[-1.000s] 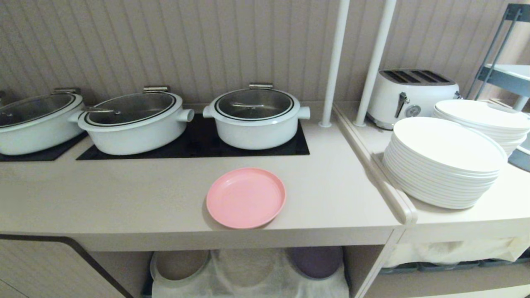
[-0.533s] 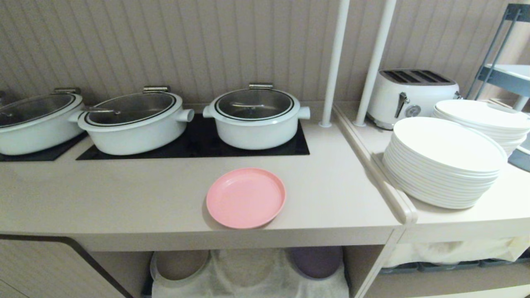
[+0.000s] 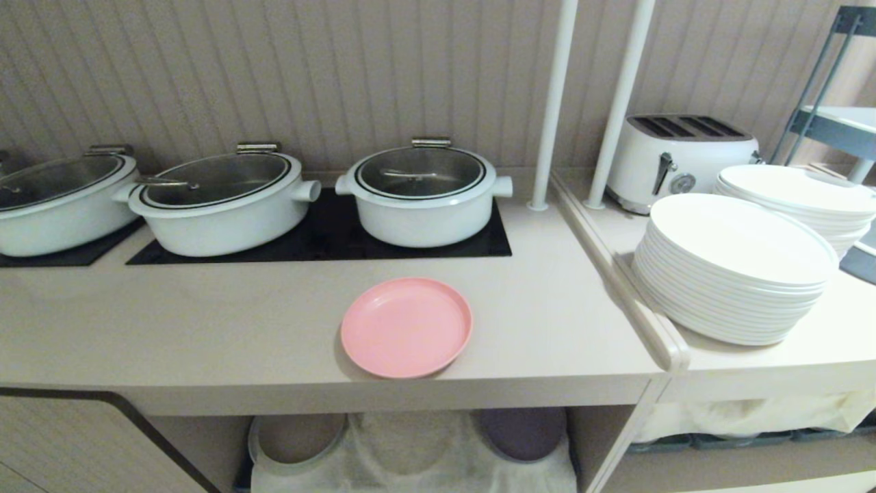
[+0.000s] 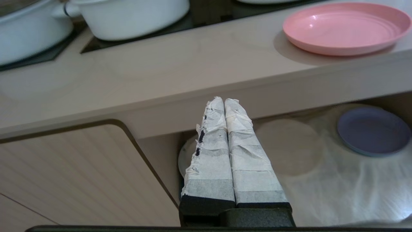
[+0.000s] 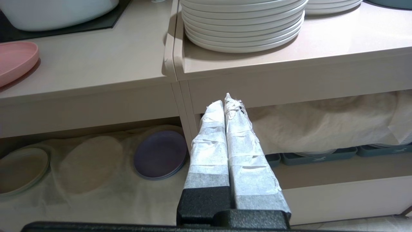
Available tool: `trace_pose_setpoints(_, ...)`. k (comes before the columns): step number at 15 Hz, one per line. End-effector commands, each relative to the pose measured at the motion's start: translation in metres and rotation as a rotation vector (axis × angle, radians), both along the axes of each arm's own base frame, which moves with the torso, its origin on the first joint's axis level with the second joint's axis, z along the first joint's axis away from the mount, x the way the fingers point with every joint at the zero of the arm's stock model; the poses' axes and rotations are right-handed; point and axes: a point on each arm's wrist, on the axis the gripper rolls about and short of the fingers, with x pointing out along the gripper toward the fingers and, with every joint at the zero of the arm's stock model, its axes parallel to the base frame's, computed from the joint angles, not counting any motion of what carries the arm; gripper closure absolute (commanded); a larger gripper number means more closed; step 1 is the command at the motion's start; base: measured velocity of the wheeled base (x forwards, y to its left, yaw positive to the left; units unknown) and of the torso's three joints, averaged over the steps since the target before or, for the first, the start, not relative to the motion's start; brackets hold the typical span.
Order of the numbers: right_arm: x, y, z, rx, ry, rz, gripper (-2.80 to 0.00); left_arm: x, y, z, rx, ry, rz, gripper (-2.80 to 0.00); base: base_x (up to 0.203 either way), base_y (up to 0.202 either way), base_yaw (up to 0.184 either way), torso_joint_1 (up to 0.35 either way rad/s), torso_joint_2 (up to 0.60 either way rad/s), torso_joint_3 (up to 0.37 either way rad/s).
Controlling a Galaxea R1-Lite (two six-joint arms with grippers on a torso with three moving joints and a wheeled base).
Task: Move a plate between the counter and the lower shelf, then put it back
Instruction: Pick up the plate
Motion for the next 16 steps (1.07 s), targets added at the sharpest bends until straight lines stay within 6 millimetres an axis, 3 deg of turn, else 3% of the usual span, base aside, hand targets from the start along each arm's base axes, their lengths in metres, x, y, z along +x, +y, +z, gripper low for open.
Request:
trace_pose_setpoints(1, 0.000, 0.000, 0.000, 0.001, 0.000, 0.000, 0.00, -0.003, 0.000, 0.005, 0.000, -0.004, -0.002, 0.00, 0.000, 0.000, 0.000, 0.000, 0.00, 0.000)
trace_pose_setpoints(4, 0.000, 0.000, 0.000, 0.001, 0.000, 0.000, 0.00, -0.004, 0.000, 0.011, 0.000, -0.015, -0.005, 0.00, 0.000, 0.000, 0.000, 0.000, 0.00, 0.000)
trace_pose_setpoints(11, 0.000, 0.000, 0.000, 0.001, 0.000, 0.000, 0.00, -0.003, 0.000, 0.048, -0.030, 0.082, -0.007, 0.00, 0.000, 0.000, 0.000, 0.000, 0.00, 0.000)
trace_pose_setpoints(16, 0.000, 0.000, 0.000, 0.001, 0.000, 0.000, 0.00, 0.026, -0.002, 0.102, -0.052, 0.171, -0.088, 0.00, 0.000, 0.000, 0.000, 0.000, 0.00, 0.000)
